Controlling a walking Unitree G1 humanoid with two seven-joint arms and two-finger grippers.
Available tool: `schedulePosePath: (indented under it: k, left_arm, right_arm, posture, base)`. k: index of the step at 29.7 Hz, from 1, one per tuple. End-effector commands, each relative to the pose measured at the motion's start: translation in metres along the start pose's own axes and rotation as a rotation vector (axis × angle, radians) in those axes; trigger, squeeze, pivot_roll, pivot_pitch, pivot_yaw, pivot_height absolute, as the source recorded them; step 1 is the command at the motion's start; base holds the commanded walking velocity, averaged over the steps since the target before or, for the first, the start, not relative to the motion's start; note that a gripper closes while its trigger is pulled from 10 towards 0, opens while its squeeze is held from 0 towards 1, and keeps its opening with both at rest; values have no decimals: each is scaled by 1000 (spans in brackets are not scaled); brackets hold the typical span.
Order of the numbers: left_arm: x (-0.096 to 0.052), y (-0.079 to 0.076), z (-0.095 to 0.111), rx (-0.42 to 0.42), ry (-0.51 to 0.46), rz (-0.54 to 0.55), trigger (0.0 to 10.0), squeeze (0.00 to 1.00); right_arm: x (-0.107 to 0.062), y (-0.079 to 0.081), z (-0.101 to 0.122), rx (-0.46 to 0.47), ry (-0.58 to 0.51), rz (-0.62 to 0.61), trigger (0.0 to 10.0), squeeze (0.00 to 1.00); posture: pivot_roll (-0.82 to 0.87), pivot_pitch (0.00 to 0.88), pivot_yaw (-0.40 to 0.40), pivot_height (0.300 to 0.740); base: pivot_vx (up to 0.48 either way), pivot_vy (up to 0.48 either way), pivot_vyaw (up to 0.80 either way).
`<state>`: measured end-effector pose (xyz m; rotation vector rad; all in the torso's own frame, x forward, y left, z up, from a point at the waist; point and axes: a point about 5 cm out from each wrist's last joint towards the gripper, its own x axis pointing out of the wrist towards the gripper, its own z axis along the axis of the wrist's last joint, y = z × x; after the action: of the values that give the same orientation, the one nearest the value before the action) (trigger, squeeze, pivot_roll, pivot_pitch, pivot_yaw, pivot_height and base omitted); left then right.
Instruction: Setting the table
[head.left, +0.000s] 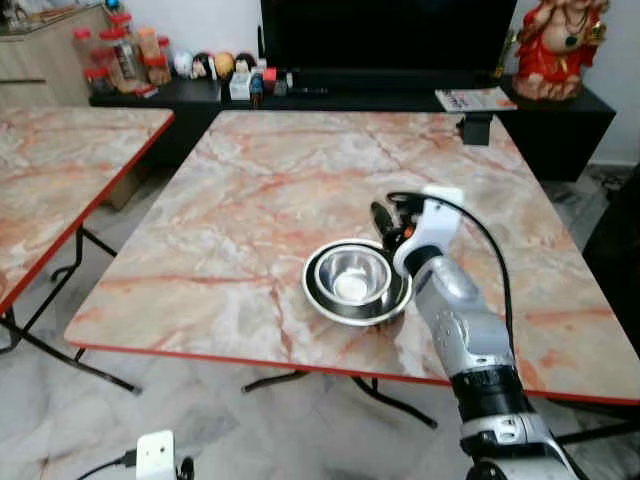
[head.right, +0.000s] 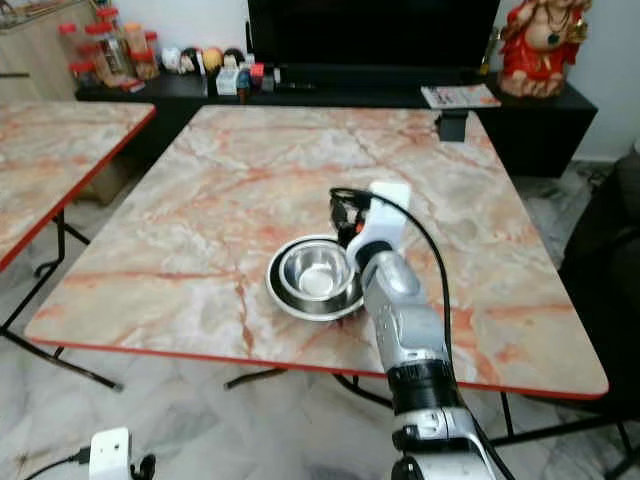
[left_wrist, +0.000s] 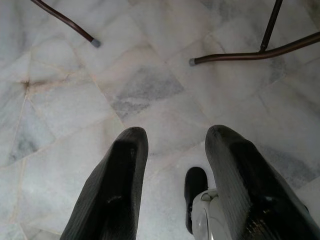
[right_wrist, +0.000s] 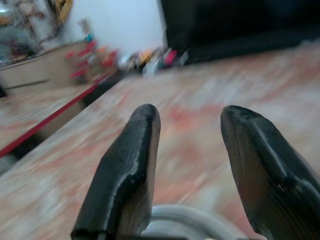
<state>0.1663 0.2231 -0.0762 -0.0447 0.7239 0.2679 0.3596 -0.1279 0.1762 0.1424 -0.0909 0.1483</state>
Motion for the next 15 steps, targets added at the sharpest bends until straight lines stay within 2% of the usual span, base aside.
schedulePosePath:
  k: [1, 5, 8, 12, 15]
  left_arm:
    - [3, 0, 8, -7, -36, 3, 10000, 0]
    - [4, -1, 11, -12, -45, 2, 10000, 0]
    - [7, -3, 21, -15, -87, 0, 10000, 0]
    - [8, -4, 25, -16, -99, 1, 10000, 0]
    - [8, -4, 26, -20, -102, 3, 10000, 0]
  right_arm:
    - [0, -4, -1, -69, -27, -18, 10000, 0]
    - [-3, -7, -8, -68, -32, -24, 10000, 0]
    - [-14, -18, -14, -197, -92, -119, 10000, 0]
    - [-18, -24, -22, -262, -88, -154, 10000, 0]
    - [-20, -25, -28, -272, -81, -148, 10000, 0]
  posture:
    - [6, 0, 37, 732]
    - [6, 0, 36, 732]
    - [6, 0, 34, 732]
    - [-1, 0, 37, 732]
    - [1, 0, 36, 732]
  base:
    - [0, 0, 0]
    - [0, 0, 0]
    - [0, 0, 0]
    - [0, 0, 0]
    - [0, 0, 0]
